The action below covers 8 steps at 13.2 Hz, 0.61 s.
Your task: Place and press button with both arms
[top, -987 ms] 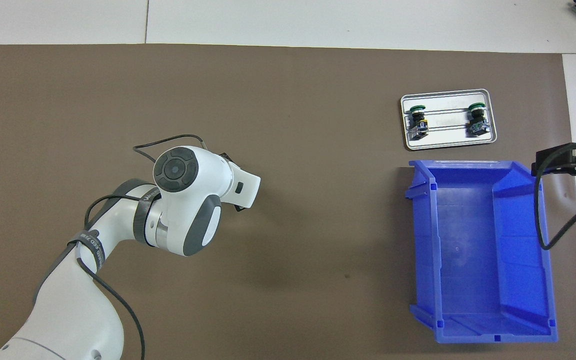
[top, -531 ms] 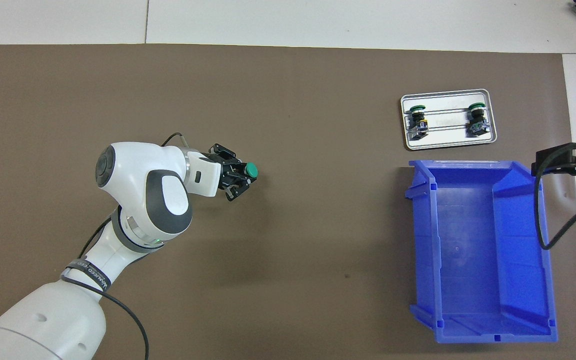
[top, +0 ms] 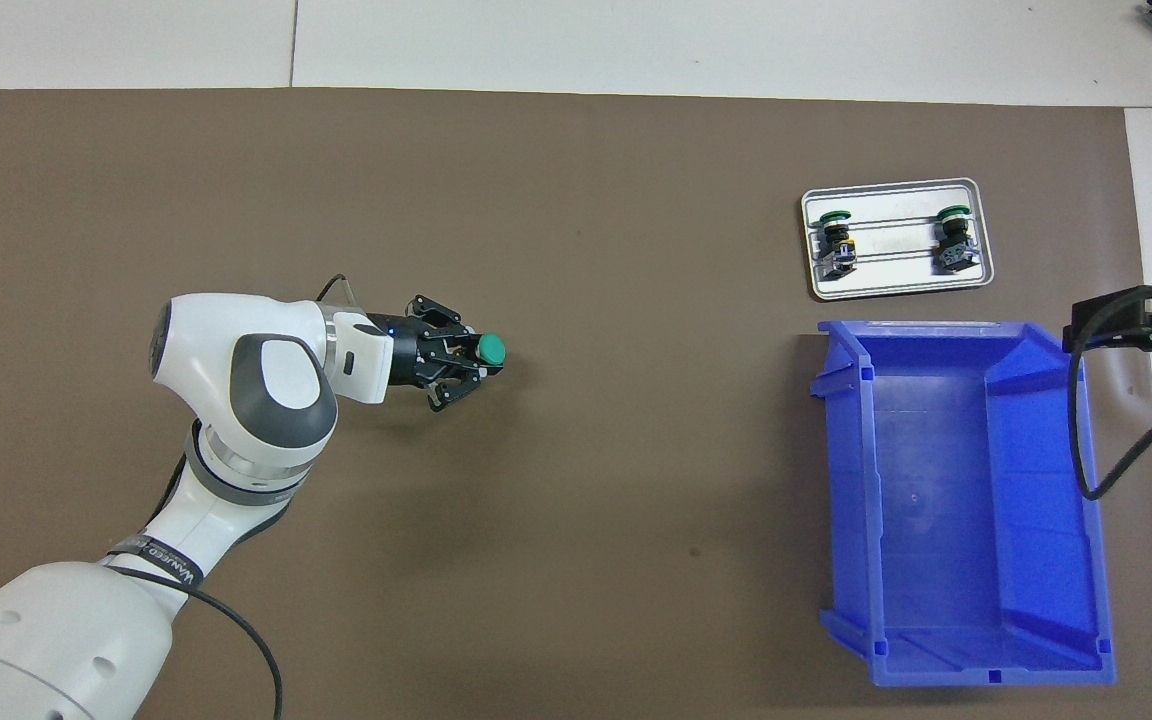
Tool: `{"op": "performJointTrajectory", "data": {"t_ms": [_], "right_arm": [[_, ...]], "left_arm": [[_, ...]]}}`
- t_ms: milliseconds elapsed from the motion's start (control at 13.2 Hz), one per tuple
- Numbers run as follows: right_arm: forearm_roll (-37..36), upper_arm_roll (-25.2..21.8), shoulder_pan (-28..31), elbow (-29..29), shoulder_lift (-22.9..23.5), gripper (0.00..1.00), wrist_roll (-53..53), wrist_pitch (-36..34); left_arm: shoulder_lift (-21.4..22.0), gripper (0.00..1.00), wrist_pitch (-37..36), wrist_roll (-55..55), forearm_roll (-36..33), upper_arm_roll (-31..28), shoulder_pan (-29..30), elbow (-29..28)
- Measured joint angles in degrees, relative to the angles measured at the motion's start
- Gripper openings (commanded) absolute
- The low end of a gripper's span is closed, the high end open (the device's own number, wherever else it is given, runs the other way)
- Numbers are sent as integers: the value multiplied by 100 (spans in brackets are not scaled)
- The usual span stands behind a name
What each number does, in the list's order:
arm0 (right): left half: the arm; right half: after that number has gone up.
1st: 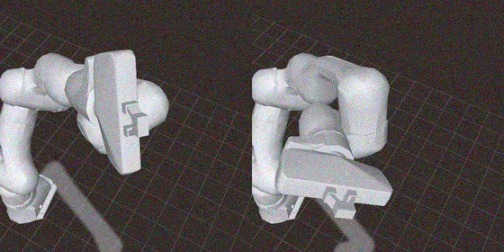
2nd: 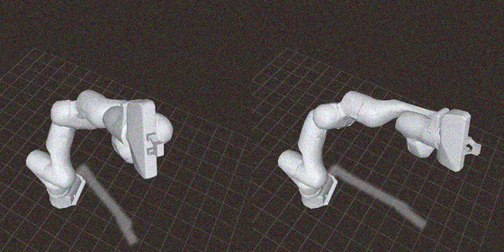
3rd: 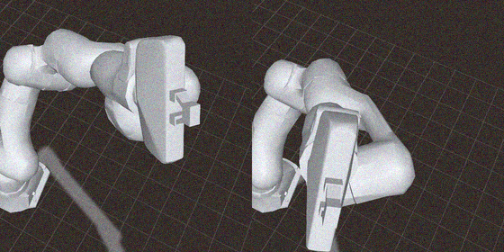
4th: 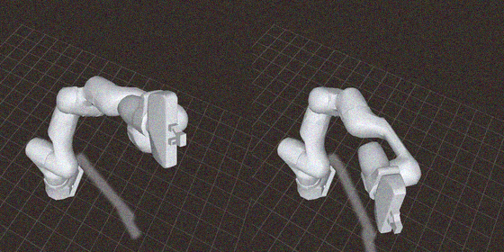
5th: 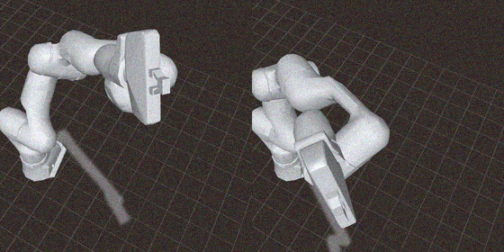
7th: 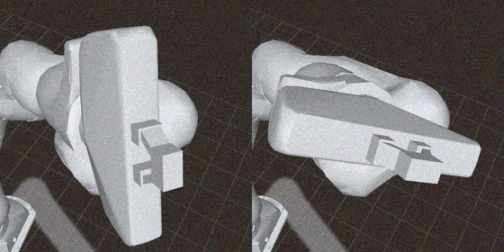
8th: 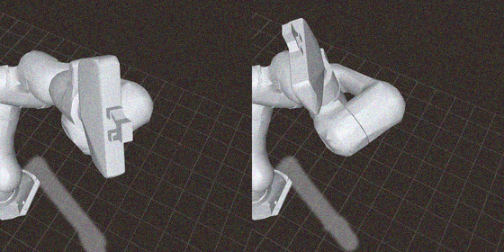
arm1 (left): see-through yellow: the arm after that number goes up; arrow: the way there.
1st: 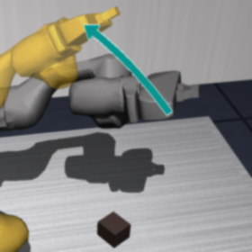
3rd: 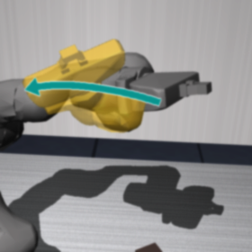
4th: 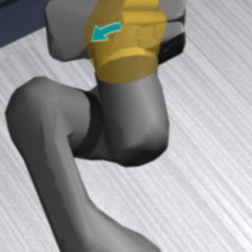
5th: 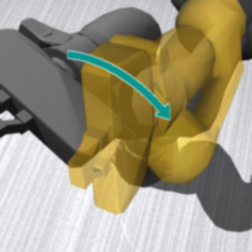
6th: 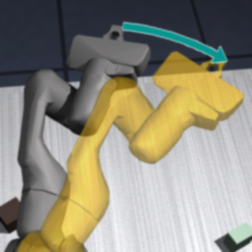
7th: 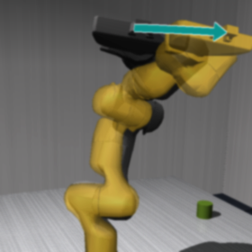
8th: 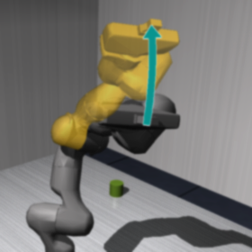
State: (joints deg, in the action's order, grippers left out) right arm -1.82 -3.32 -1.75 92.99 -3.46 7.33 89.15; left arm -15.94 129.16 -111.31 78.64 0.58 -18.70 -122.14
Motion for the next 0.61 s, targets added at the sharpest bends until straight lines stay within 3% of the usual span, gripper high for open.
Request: {"op": "performJointTrajectory", "data": {"t_ms": [607], "right_arm": [[0, 0, 0, 0, 0, 100, 0, 0]], "left_arm": [[337, 17, -1017, -1914, 1205, 2, 144, -1035]]}}
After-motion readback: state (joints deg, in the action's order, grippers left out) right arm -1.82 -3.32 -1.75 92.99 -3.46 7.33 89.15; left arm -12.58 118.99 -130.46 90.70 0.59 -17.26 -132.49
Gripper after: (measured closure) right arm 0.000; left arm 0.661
